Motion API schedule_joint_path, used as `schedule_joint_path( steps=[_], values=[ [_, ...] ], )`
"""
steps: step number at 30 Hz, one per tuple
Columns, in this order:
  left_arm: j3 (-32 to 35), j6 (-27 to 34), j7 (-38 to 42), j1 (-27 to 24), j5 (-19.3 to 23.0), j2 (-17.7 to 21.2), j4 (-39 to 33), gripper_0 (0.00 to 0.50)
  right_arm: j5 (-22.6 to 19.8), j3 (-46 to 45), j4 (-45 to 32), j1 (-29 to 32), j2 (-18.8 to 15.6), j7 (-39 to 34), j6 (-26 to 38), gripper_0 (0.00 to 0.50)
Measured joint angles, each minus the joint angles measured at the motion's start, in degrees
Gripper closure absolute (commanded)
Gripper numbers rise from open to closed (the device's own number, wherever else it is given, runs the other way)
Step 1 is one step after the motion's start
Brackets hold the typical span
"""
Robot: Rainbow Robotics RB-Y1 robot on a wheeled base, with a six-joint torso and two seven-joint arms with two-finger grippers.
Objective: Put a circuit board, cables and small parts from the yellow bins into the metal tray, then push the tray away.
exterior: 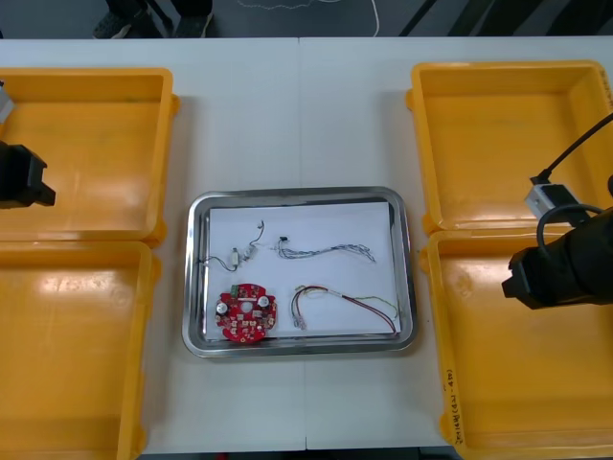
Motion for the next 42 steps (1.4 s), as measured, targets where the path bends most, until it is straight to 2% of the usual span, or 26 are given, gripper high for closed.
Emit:
schedule_joint_path(
  steps=[5,11,15,17,23,28,31,34,39,42],
  values=[
    [2.8,0.0,-5.9,4.1,0.2,0.0,-2.7,0.000,0.2,6.2,-0.6,-2.4,0.0,0.4,0.0,0.039],
    [5.7,0.0,-6.1,7.9,1.2,0.0,-4.9,0.000,0.3,13.1,-1.0,-6.5,0.0,1.1,-0.1,0.040],
    [7.9,0.0,-6.1,10.2,1.7,0.0,-5.7,0.000,2.0,17.1,-1.1,-9.1,0.8,9.6,-0.1,0.040],
    [9.2,0.0,-6.1,11.3,2.0,0.0,-5.9,0.000,3.0,18.8,-1.1,-10.2,1.6,13.9,-0.1,0.040],
    [12.1,0.0,-6.1,14.4,3.3,0.0,-7.1,0.000,6.1,24.6,-1.1,-13.6,4.8,16.0,-0.1,0.040],
    [14.0,0.0,-6.2,17.2,4.1,0.0,-9.3,0.000,7.5,29.5,-0.8,-17.0,7.2,24.2,-0.1,0.039],
    [14.9,0.0,-7.0,18.6,4.7,0.0,-9.9,0.000,9.1,32.2,-0.1,-18.7,8.8,25.3,-0.1,0.040],
    [15.5,0.0,-9.3,19.6,5.0,0.0,-10.2,0.000,10.1,34.5,1.0,-20.2,10.4,27.1,-0.2,0.040],
    [16.4,0.0,-11.6,20.9,5.2,0.0,-10.2,0.000,12.1,38.5,3.0,-22.8,12.7,34.6,-0.7,0.040],
    [16.6,0.0,-11.6,21.0,5.2,0.0,-10.2,0.000,13.4,41.1,3.9,-24.2,13.7,35.0,-1.5,0.039]
  ],
)
